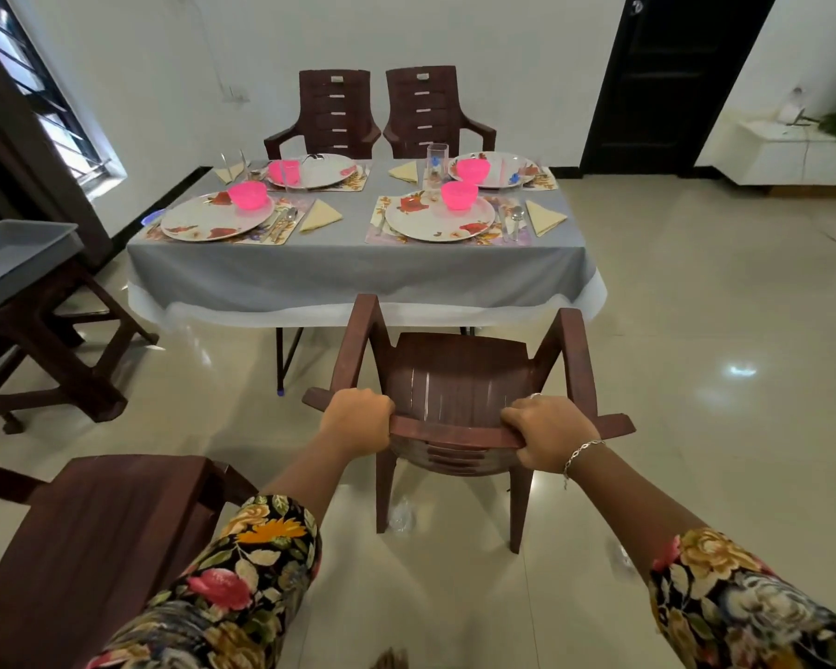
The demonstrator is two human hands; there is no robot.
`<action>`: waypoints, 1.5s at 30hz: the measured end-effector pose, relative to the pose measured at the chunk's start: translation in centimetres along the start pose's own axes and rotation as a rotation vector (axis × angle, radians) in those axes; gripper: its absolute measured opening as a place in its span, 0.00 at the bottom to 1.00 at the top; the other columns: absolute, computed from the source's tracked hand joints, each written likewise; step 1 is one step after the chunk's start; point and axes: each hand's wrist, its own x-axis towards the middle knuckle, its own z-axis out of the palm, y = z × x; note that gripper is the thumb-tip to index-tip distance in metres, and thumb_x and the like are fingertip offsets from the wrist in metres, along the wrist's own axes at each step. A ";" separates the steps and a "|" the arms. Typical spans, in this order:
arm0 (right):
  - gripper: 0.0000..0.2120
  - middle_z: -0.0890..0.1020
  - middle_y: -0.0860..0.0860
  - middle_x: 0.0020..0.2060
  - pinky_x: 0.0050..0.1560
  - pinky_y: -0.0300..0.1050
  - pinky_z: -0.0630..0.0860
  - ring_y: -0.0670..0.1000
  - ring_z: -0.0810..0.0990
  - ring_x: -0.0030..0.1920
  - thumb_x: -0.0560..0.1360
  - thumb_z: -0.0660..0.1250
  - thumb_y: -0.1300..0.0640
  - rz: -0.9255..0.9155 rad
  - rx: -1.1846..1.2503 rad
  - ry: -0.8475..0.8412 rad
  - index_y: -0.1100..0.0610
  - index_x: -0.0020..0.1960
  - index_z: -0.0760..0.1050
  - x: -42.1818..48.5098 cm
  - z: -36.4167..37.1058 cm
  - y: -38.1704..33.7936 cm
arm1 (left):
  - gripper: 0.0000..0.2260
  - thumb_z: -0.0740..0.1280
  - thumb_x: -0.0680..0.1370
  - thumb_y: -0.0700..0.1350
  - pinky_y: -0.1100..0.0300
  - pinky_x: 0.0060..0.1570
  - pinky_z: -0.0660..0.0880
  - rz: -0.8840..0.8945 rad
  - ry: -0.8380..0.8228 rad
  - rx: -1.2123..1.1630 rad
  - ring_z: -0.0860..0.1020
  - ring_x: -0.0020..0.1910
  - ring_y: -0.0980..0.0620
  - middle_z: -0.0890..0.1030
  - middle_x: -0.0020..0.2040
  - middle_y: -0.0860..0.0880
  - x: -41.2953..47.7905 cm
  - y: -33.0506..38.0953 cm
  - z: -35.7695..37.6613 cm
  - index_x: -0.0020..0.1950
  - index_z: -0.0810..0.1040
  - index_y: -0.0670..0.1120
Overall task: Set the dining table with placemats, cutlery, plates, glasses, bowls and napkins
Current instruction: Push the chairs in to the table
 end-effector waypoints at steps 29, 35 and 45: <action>0.09 0.72 0.49 0.22 0.22 0.32 0.59 0.50 0.72 0.21 0.56 0.69 0.47 0.023 -0.126 0.108 0.52 0.28 0.73 5.5 0.6 7.6 | 0.10 0.61 0.74 0.45 0.57 0.43 0.74 0.071 0.045 -0.040 0.80 0.46 0.46 0.82 0.46 0.46 7.6 0.7 -1.0 0.51 0.80 0.45; 0.09 0.73 0.46 0.23 0.19 0.36 0.65 0.47 0.72 0.21 0.56 0.68 0.47 -0.061 -0.128 0.233 0.52 0.29 0.74 5.6 1.3 8.2 | 0.11 0.62 0.75 0.47 0.59 0.41 0.72 0.091 0.068 -0.028 0.80 0.46 0.47 0.82 0.46 0.48 8.2 0.9 -0.7 0.51 0.80 0.47; 0.12 0.75 0.48 0.27 0.20 0.37 0.71 0.49 0.74 0.24 0.58 0.68 0.47 -0.075 -0.159 0.359 0.54 0.35 0.77 5.6 3.1 8.7 | 0.11 0.61 0.74 0.46 0.56 0.45 0.73 0.119 0.084 -0.035 0.79 0.48 0.47 0.82 0.48 0.48 7.8 1.0 -0.8 0.52 0.78 0.46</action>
